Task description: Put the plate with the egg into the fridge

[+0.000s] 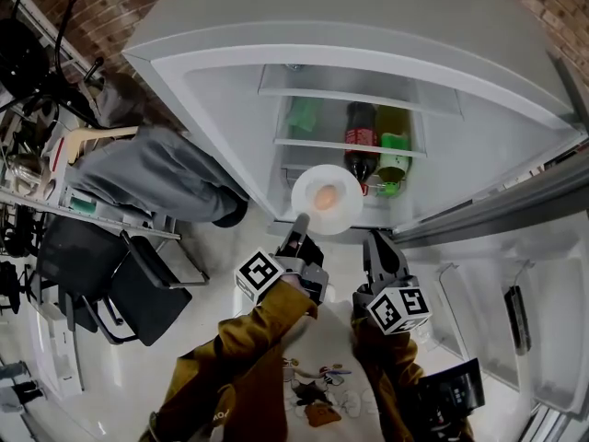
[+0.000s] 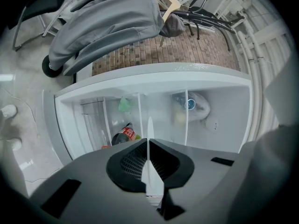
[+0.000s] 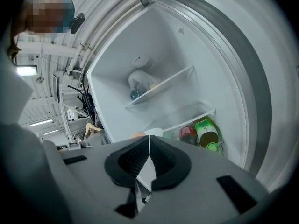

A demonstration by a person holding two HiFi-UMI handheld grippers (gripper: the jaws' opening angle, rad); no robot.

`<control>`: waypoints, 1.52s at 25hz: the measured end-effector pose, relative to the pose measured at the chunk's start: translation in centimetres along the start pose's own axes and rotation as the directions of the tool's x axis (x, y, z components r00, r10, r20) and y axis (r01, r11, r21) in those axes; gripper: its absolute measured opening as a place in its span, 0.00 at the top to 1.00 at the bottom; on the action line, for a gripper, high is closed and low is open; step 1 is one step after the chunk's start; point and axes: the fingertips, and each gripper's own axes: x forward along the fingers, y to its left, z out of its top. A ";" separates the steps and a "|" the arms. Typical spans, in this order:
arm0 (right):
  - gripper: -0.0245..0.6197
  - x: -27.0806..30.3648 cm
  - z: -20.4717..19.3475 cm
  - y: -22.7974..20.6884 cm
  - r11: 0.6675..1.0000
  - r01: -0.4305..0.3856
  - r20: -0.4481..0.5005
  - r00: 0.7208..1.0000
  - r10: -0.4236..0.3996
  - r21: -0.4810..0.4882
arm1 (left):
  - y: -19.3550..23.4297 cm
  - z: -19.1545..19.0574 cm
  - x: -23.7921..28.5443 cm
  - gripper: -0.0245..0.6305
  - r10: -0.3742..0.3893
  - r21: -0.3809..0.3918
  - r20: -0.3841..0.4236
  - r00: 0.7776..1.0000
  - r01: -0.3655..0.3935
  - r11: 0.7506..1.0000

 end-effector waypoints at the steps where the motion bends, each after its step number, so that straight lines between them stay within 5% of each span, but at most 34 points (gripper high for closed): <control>1: 0.95 0.1 0.0 0.1 1.000 -0.002 -0.002 1.000 0.002 -0.001 | 0.0 0.2 0.1 0.93 0.009 0.005 0.002 1.000 -0.009 1.000; 38: 0.95 2.9 3.1 0.6 0.988 -0.086 -0.029 0.996 0.083 -0.128 | -0.7 3.7 4.6 0.93 0.028 -0.030 0.150 0.988 -0.023 0.999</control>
